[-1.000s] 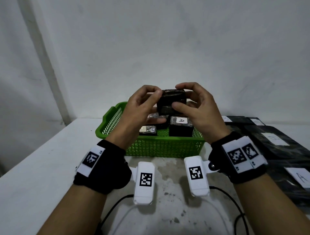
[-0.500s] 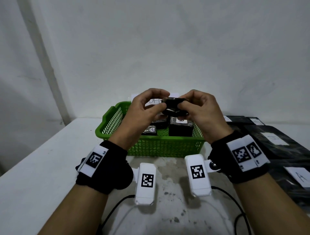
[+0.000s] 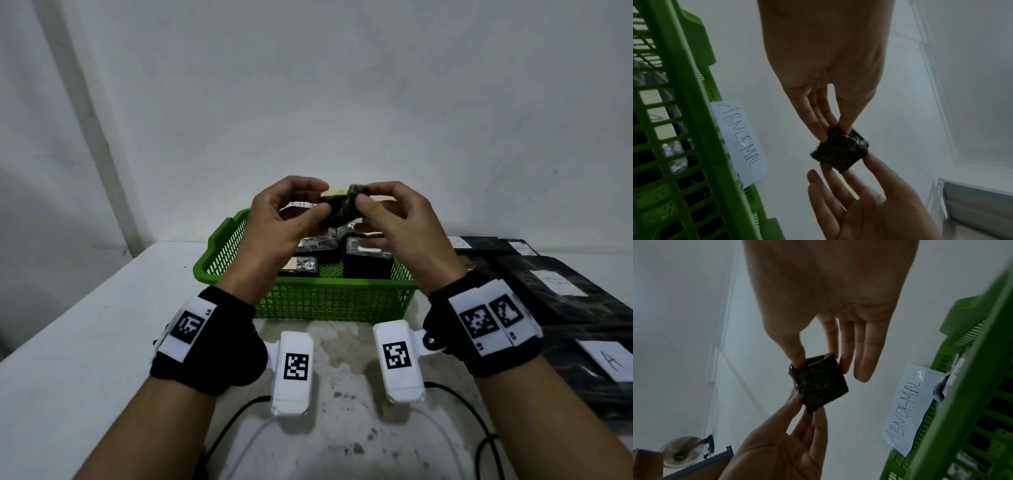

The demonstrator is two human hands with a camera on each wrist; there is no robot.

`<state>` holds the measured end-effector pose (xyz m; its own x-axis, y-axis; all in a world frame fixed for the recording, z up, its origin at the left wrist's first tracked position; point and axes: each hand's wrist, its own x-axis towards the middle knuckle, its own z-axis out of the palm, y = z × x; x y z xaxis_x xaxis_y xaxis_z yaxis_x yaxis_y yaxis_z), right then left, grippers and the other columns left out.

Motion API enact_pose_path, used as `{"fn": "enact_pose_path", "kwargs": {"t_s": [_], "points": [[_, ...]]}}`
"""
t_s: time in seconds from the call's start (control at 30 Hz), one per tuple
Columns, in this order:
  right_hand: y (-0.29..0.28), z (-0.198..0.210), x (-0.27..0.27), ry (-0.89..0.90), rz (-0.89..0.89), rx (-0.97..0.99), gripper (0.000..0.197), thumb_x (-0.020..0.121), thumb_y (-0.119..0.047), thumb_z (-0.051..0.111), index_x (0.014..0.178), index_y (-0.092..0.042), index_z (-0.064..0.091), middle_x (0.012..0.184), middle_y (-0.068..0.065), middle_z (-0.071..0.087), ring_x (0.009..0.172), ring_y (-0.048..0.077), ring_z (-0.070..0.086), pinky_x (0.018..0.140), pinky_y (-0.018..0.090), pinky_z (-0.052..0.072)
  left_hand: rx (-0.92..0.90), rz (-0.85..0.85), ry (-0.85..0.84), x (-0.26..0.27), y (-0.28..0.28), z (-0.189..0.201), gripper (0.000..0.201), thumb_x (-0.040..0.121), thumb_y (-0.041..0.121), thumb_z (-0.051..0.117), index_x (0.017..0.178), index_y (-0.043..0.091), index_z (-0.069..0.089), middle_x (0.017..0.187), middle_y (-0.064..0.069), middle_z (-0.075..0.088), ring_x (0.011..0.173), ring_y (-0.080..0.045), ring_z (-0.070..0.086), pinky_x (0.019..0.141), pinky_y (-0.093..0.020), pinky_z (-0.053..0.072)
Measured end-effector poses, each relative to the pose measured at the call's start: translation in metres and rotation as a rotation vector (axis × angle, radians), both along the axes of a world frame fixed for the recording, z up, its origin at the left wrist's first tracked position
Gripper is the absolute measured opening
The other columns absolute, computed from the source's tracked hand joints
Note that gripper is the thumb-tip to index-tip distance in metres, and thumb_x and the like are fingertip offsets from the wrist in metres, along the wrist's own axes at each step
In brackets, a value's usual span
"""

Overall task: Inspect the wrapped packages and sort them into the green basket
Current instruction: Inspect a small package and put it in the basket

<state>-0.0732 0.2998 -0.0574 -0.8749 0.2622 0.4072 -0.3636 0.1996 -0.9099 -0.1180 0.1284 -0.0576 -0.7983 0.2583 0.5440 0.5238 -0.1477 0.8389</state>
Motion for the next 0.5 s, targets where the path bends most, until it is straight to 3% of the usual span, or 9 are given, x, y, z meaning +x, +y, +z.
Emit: {"fn": "enact_pose_path", "kwargs": {"t_s": [0.17,0.27,0.4,0.5], "points": [[0.002,0.005,0.004,-0.138,0.201,-0.098,0.038,0.091,-0.033,0.070,0.126,-0.023,0.060,0.111,0.001,0.074,0.097,0.026,0.073,0.071,0.034,0.060,-0.010,-0.005,0.063,0.004,-0.002,0.006,0.019,0.088,0.003,0.071,0.102,0.016,0.070,0.092,0.001,0.070,0.084,-0.019,0.074,0.081,-0.039,0.061],[-0.001,0.003,0.002,-0.094,0.148,-0.131,0.034,0.092,-0.019,0.069,0.125,-0.016,0.061,0.097,0.002,0.074,0.085,0.022,0.070,0.066,0.032,0.059,-0.037,-0.056,0.073,0.009,0.000,0.009,0.012,0.095,0.010,0.064,0.103,0.014,0.072,0.096,-0.001,0.070,0.084,-0.016,0.071,0.080,-0.038,0.061],[-0.003,0.001,-0.001,-0.002,0.035,-0.147,0.016,0.095,-0.012,0.062,0.111,-0.014,0.064,0.075,-0.006,0.074,0.072,0.014,0.071,0.058,0.024,0.055,-0.058,-0.085,0.063,0.011,0.002,0.010,0.024,0.100,0.005,0.052,0.110,0.017,0.070,0.104,-0.006,0.066,0.086,-0.013,0.068,0.074,-0.028,0.057],[-0.002,0.002,-0.001,0.020,0.032,-0.150,0.009,0.096,-0.012,0.060,0.100,-0.017,0.067,0.083,-0.001,0.071,0.080,0.018,0.072,0.061,0.027,0.055,-0.142,-0.023,0.095,0.006,-0.001,0.007,0.038,0.096,0.000,0.055,0.120,0.027,0.066,0.116,-0.002,0.065,0.094,-0.012,0.065,0.072,-0.023,0.055]]}}
